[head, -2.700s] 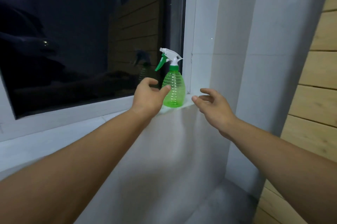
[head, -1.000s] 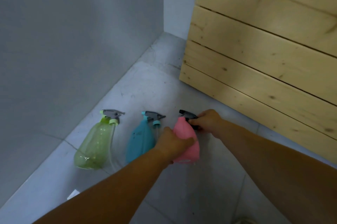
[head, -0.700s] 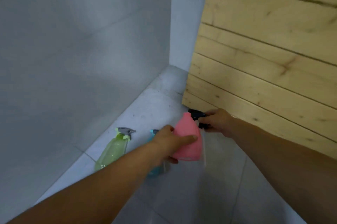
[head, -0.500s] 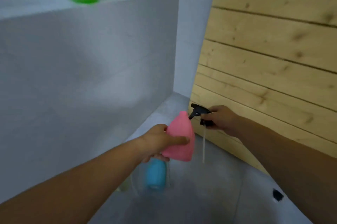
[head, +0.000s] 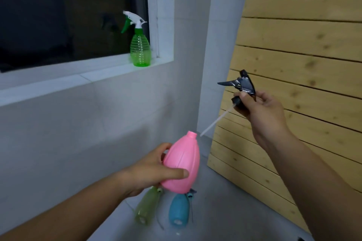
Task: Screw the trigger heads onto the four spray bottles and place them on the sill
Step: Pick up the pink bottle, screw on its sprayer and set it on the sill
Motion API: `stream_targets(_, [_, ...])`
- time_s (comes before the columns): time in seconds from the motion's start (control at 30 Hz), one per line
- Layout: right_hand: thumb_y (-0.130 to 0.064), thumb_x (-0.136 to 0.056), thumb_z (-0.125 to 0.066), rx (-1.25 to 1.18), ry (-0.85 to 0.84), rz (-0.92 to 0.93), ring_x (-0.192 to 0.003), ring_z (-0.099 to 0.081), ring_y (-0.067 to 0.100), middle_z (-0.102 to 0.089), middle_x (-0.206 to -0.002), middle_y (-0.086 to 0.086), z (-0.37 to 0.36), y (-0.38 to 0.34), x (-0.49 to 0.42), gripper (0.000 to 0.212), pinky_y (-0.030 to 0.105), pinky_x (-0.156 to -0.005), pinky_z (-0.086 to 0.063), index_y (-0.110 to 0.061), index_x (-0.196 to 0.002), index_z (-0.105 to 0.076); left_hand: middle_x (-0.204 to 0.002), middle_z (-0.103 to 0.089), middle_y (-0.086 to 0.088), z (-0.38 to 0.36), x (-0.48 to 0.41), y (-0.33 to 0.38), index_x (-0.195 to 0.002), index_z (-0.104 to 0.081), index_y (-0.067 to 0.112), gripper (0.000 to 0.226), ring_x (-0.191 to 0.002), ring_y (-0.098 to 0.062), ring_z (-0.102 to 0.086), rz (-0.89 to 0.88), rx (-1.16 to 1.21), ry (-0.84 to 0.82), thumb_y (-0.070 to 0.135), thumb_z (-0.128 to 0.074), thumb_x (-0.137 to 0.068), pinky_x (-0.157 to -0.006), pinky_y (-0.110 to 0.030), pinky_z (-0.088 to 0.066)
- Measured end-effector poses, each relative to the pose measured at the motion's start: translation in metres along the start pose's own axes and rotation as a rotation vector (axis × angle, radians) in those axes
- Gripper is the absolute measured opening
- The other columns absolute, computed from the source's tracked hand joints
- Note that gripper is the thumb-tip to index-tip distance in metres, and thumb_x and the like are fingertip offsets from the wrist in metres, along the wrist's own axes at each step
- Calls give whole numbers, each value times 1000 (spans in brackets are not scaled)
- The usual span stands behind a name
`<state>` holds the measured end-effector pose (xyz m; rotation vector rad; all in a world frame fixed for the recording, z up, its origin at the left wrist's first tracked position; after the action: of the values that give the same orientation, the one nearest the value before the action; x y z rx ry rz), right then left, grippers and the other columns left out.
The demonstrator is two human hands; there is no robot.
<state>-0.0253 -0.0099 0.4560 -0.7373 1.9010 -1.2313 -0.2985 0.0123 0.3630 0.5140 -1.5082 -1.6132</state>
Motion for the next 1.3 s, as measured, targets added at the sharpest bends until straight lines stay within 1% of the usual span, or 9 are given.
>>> stream_targets(0.17, [-16,-89,-67,-30,19,78,-88,-75,18,-79,-91,4,-4,-14,18,22,31,-81,-59,-9,-109,-63,-130,-65,-4,-3,1,0,-135,-52,32,95,-114,-25,-69,-28,20,-20,33,-93,-49,-61,-28,-60])
stream_targets(0.33, [-14,-90,-66,-6,-29,56,-88,-75,20,-79,-92,4,-3,-9,22,21,30,-81,-59,-7,-110,-62,-128,-66,-3,-7,-6,-3,-131,-55,35,90,-114,-24,-69,-62,27,-50,28,-96,-51,-65,-28,-61])
stream_targets(0.57, [0,-90,-62,86,-331,-147,-88,-74,22,-77,-95,12,-14,20,36,15,36,-85,-60,-4,-104,-60,-130,-65,-2,-17,-11,2,-133,-53,42,89,-116,-28,-69,-78,28,-97,31,-95,-56,-66,-32,-61])
stream_targets(0.73, [2,-93,-55,120,-471,-240,-91,-71,22,-72,-102,16,-16,30,41,20,25,-72,-58,3,-113,-54,-127,-68,-2,-19,-12,0,-133,-54,40,85,-114,-27,-71,-82,26,-103,29,-94,-59,-72,-38,-64])
stream_targets(0.87, [8,-89,-59,190,-589,-250,-98,-69,20,-71,-105,13,-12,34,41,30,30,-81,-57,0,-117,-55,-126,-71,1,-16,-11,-3,-131,-58,43,83,-113,-24,-72,-92,49,-113,30,-95,-58,-69,-33,-62])
stream_targets(0.97, [11,-88,-58,212,-636,-270,-104,-66,24,-67,-109,19,-12,35,38,35,33,-89,-55,2,-122,-54,-126,-72,2,-14,-11,-3,-133,-60,44,85,-115,-22,-71,-110,49,-106,31,-95,-56,-70,-31,-62])
stream_targets(1.07, [14,-88,-54,185,-667,-306,-100,-64,25,-63,-110,23,-12,34,37,37,29,-85,-56,9,-125,-50,-125,-74,5,-12,-11,-4,-131,-63,46,81,-114,-18,-72,-131,47,-122,29,-95,-58,-74,-30,-62])
stream_targets(1.13, [14,-88,-54,179,-669,-312,-98,-64,25,-63,-110,23,-13,34,38,39,28,-82,-57,8,-126,-50,-122,-75,7,-10,-10,-4,-129,-64,48,79,-111,-15,-74,-137,53,-128,28,-94,-59,-72,-28,-62])
stream_targets(1.3, [13,-88,-55,168,-677,-311,-102,-62,29,-63,-112,24,-15,35,40,43,40,-96,-52,3,-129,-51,-127,-73,4,-10,-8,-1,-135,-61,45,82,-117,-19,-71,-142,48,-132,24,-93,-62,-78,-34,-64])
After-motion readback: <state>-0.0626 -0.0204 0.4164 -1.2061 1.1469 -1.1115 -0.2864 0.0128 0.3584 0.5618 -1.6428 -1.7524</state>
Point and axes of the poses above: each hand's wrist, its own x-axis away from the middle knuckle, its own z-axis out of the back of the hand, y = z × x, the point moved 1 cm from there along -x, towards the middle knuckle
